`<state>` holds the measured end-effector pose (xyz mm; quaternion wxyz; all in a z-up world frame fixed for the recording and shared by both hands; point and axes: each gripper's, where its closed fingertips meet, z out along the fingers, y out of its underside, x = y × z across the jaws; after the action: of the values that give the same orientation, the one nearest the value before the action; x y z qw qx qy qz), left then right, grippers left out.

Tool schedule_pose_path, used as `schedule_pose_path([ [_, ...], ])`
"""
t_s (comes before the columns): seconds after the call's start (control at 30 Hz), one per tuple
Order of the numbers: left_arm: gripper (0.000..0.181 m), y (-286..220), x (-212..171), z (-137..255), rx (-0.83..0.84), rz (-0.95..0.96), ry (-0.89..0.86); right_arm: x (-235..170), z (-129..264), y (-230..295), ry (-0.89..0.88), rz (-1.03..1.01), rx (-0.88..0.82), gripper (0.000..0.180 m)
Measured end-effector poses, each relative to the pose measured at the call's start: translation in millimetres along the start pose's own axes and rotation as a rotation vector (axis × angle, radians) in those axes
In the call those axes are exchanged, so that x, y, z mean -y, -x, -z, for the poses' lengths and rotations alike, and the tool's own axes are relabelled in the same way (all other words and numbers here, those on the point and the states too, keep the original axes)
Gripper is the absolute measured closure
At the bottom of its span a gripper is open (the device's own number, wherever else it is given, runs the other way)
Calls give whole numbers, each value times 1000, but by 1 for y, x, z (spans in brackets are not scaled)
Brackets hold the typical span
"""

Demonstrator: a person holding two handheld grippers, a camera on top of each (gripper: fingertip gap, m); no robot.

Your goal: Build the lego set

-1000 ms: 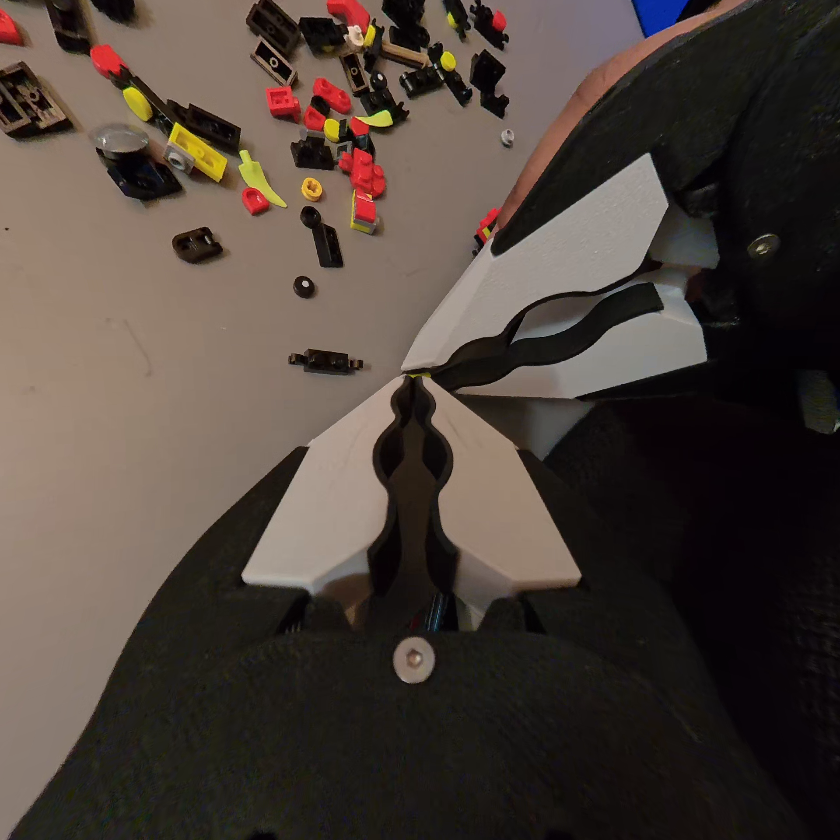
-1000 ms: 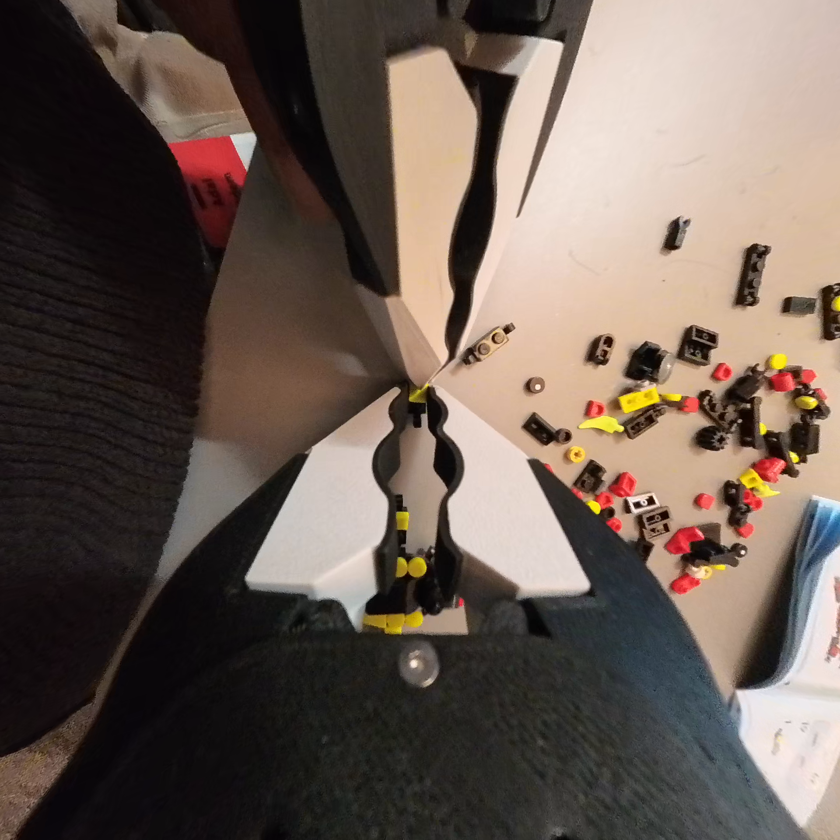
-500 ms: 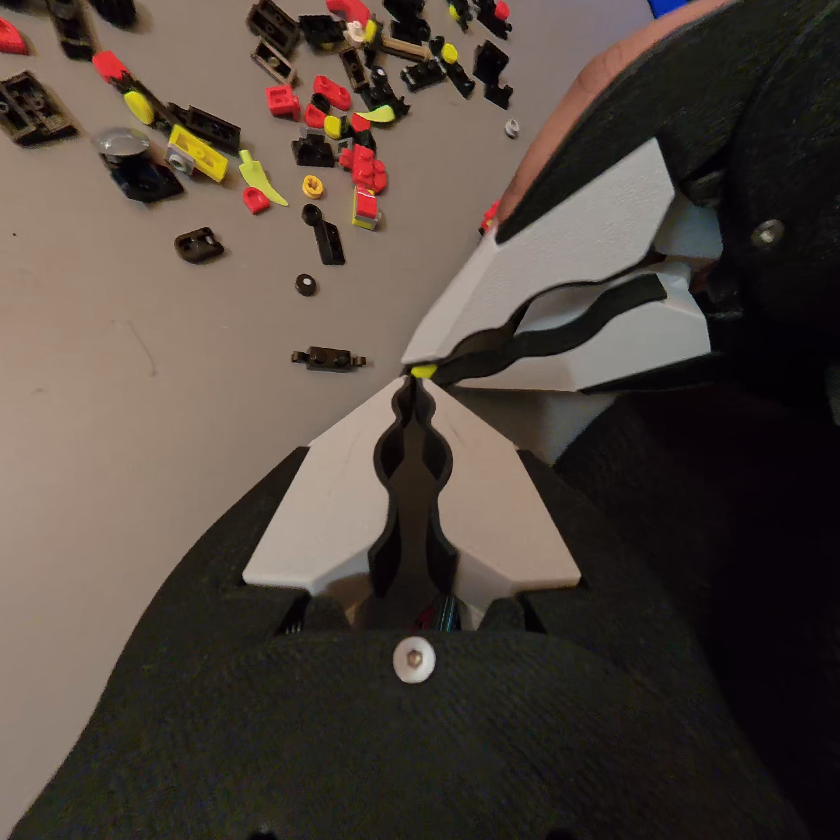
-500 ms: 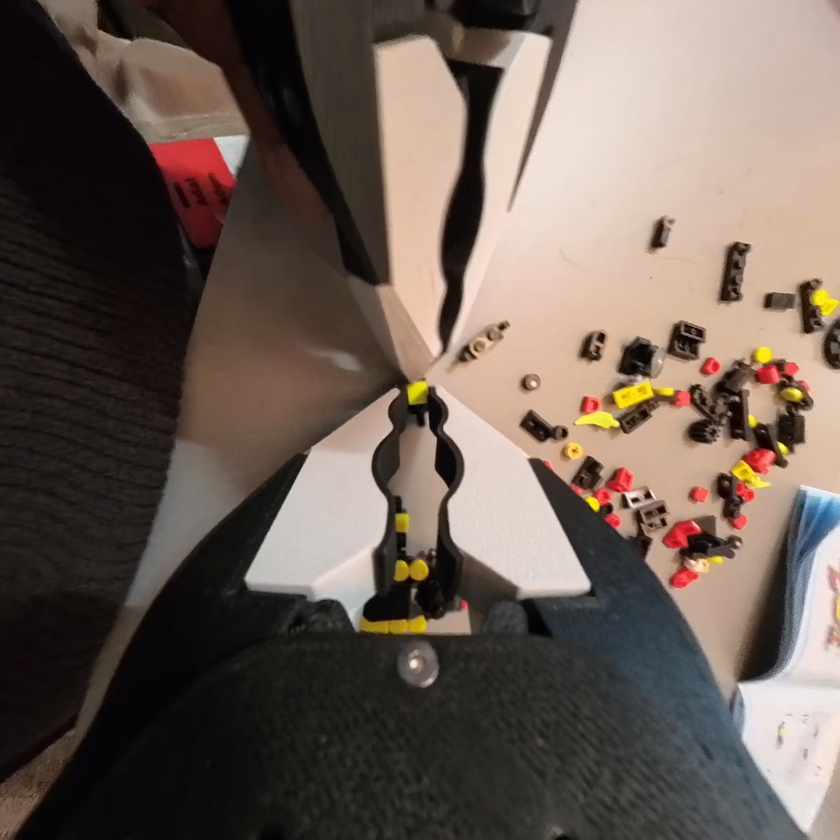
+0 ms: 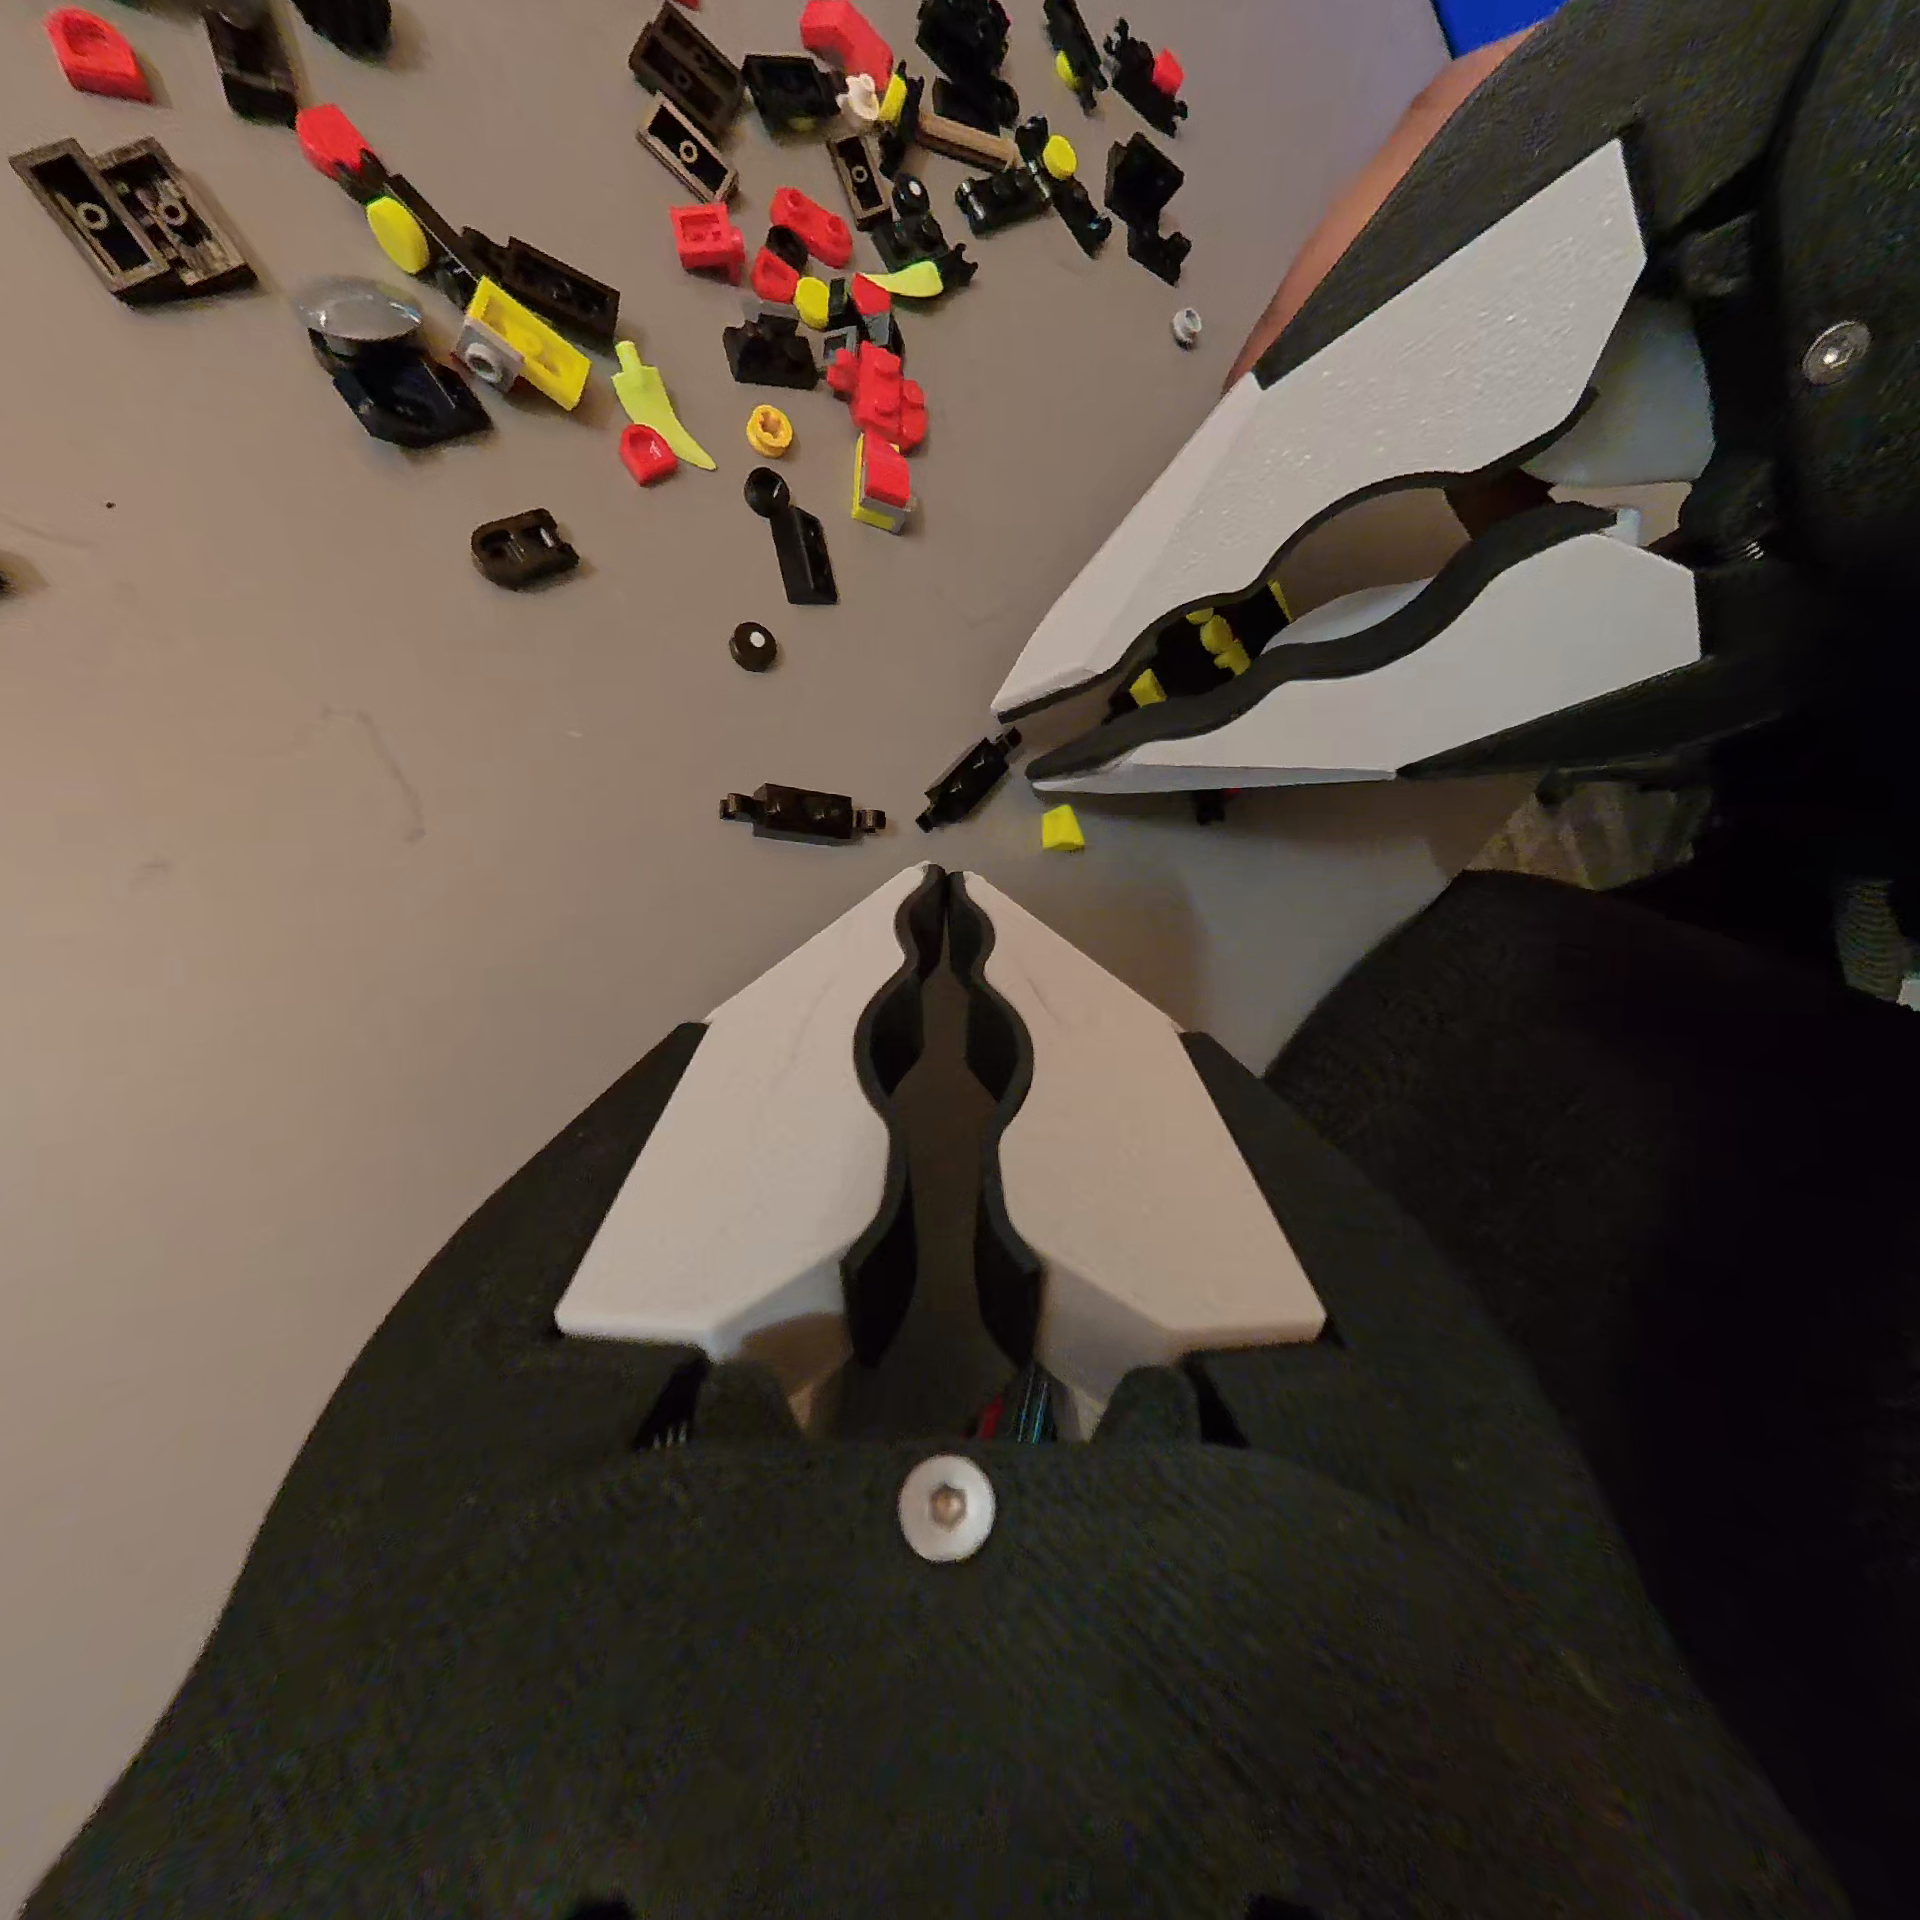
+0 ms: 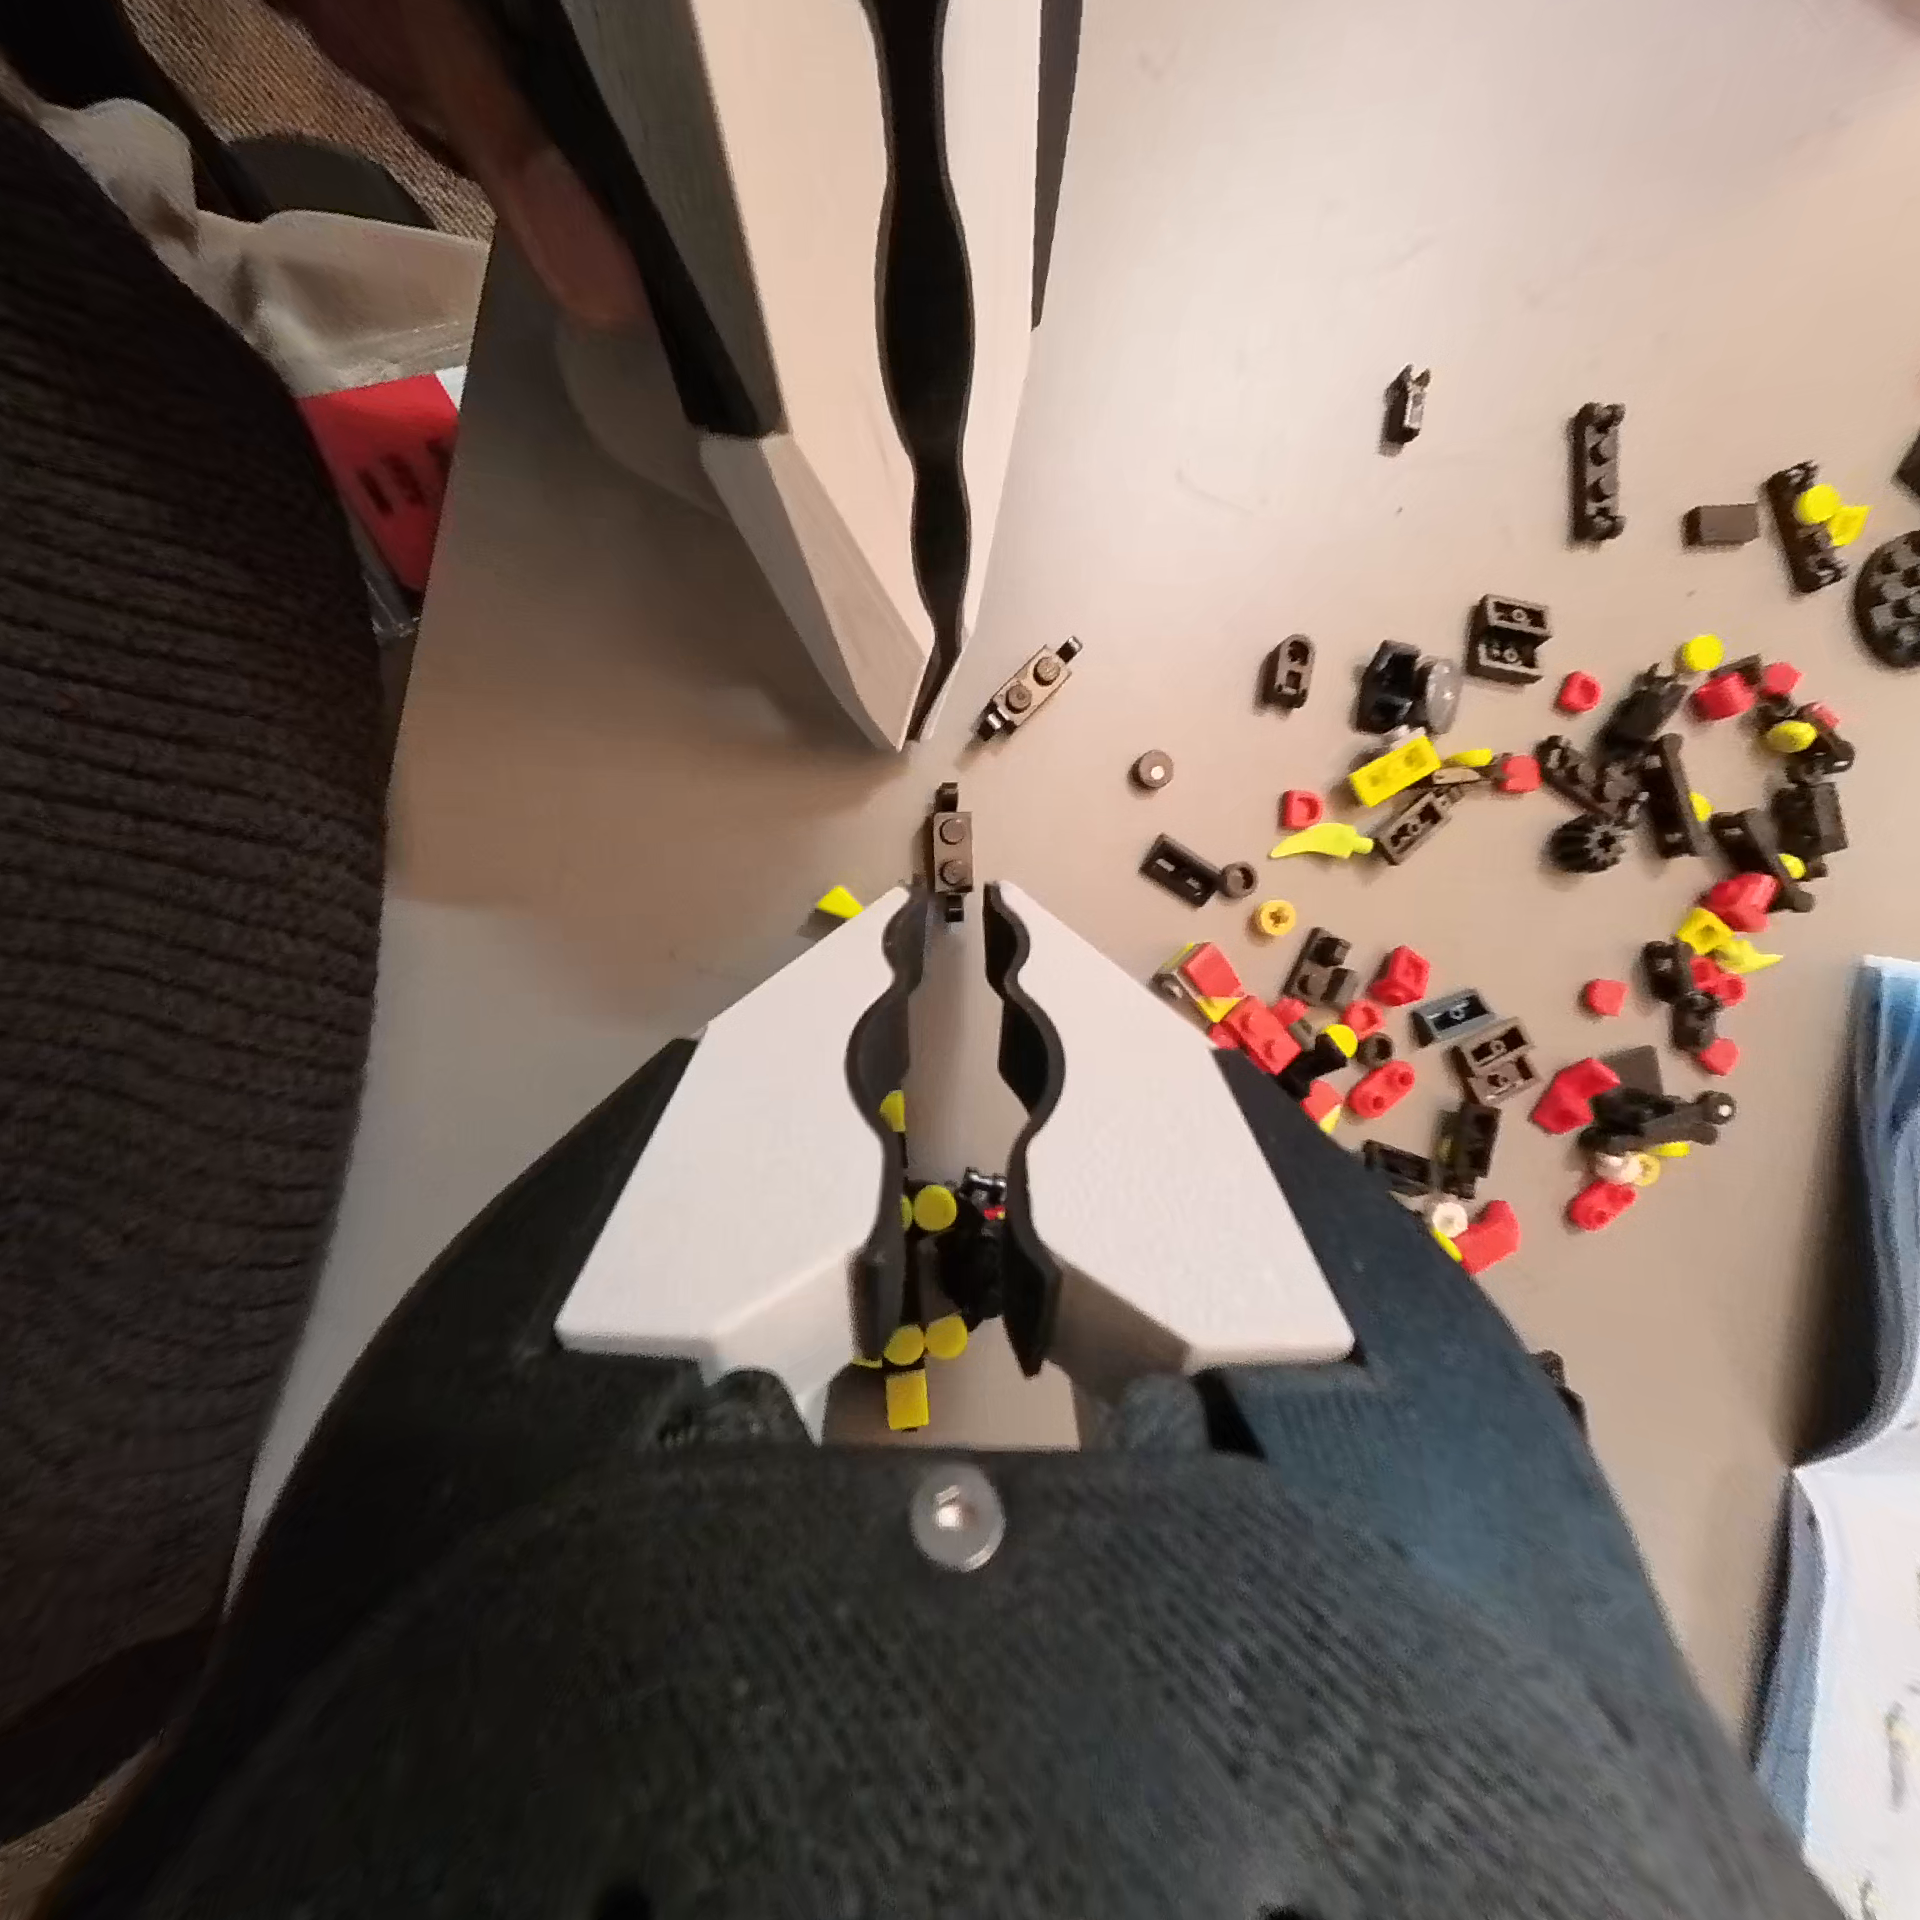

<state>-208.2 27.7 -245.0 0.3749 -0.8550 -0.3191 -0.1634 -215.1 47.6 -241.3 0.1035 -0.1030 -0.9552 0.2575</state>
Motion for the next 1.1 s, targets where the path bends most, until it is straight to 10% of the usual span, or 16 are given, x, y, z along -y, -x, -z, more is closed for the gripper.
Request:
schedule_pose_path([
  [0.63, 181, -4, 6, 1, -27, -33, -39, -6, -7, 23, 70, -61, 68, 166],
  [1.1, 177, -37, 20, 17, -322, 112, -123, 25, 25, 10, -220, -50, -76, 171],
])
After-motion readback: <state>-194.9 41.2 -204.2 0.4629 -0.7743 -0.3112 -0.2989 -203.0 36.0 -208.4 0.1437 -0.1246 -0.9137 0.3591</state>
